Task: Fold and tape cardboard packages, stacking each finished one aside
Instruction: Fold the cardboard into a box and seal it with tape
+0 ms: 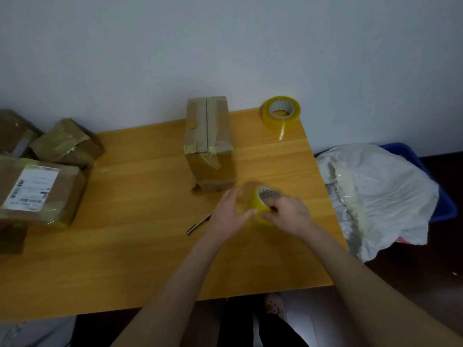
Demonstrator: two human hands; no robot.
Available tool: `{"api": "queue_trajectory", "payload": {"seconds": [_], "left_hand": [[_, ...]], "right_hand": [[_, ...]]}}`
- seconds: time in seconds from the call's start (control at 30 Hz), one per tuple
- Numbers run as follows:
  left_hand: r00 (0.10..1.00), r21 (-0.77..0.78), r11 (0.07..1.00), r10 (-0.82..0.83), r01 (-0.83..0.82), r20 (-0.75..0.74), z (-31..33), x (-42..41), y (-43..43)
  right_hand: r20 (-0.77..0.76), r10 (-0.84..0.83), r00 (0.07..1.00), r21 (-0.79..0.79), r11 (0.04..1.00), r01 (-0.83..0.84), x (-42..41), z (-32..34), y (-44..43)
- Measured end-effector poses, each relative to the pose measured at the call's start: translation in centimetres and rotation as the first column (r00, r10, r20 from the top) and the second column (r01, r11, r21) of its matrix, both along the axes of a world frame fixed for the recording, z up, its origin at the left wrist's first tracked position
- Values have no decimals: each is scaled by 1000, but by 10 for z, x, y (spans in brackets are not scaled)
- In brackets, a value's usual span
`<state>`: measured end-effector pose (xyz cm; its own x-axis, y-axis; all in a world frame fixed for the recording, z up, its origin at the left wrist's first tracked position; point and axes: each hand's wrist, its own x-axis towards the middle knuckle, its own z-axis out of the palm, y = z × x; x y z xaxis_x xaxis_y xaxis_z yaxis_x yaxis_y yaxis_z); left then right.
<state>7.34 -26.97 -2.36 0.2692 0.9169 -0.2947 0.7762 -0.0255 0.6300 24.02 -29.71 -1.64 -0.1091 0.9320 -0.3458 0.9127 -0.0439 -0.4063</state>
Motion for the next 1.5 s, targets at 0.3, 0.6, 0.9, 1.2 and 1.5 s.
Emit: {"api": "queue_trajectory", "payload": {"seconds": [0.3, 0.6, 0.9, 1.2, 1.5], "left_hand": [[770, 24, 896, 368, -444, 522, 85, -17, 22], [572, -67, 785, 504, -616, 648, 112, -55, 27], [421, -98, 631, 617, -770, 665, 113, -107, 51], [438, -71, 617, 629, -783, 642, 87, -92, 63], [423, -128, 573, 721, -809, 549, 49, -88, 88]], "right_hand": [[-645, -39, 764, -9, 999, 44, -3, 79, 31], [-558, -6, 830, 79, 995, 61, -15, 124, 53], [-445, 11, 895, 99, 994, 38, 8, 133, 74], [-133, -71, 988, 174, 980, 94, 2, 122, 90], [21, -171, 985, 125, 978, 167, -11, 87, 120]]}}
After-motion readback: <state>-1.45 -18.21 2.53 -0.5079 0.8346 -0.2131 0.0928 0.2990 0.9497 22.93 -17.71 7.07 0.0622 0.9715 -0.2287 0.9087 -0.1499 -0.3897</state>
